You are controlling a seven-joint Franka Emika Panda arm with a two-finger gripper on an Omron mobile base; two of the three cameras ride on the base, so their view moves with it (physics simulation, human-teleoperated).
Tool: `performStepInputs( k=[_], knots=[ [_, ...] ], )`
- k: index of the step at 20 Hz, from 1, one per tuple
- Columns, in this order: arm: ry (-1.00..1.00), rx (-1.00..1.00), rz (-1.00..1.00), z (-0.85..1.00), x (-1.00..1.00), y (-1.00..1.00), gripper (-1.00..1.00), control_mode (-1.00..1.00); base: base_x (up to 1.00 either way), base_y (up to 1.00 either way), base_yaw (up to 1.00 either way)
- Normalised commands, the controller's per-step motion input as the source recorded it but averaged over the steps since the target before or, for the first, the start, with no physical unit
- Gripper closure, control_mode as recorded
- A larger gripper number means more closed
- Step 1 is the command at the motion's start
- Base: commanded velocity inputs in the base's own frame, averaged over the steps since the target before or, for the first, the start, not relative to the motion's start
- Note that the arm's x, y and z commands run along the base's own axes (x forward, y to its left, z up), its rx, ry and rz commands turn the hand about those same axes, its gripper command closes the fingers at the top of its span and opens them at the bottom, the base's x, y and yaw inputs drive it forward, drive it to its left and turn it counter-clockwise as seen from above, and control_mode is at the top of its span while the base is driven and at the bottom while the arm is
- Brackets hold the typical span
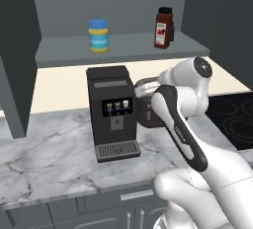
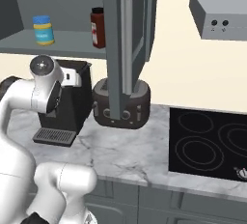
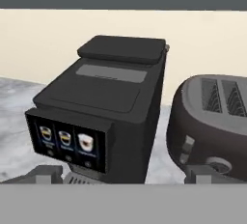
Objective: Collect the paprika, mayonnaise, and shaker from the cabinet and place them next to the stove.
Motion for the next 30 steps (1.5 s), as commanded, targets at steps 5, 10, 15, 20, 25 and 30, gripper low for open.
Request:
performStepInputs(
  k=[5, 10, 15, 20, 25, 30],
  knots=[
    [-0.12, 0.11, 0.08, 0.62, 0.1, 0.94, -1.0, -1.0, 0.0, 0.0, 0.0],
    [-0.1, 0.04, 0.0, 0.88, 0.0, 0.58, -1.0, -1.0, 0.0, 0.0, 0.0],
    [-0.09, 0.01, 0.0, 0.81, 0.0, 0.36, -1.0, -1.0, 0.0, 0.0, 0.0],
    [-0.06, 0.0, 0.0, 0.76, 0.05, 0.16, -1.0, -1.0, 0.0, 0.0, 0.0],
    [-0.12, 0.0, 0.0, 0.5, 0.13, 0.0, -1.0, -1.0, 0.0, 0.0, 0.0],
    [-0.07, 0.0, 0.0, 0.05, 0.0, 0.0, -1.0, -1.0, 0.0, 0.0, 0.0]
  ],
)
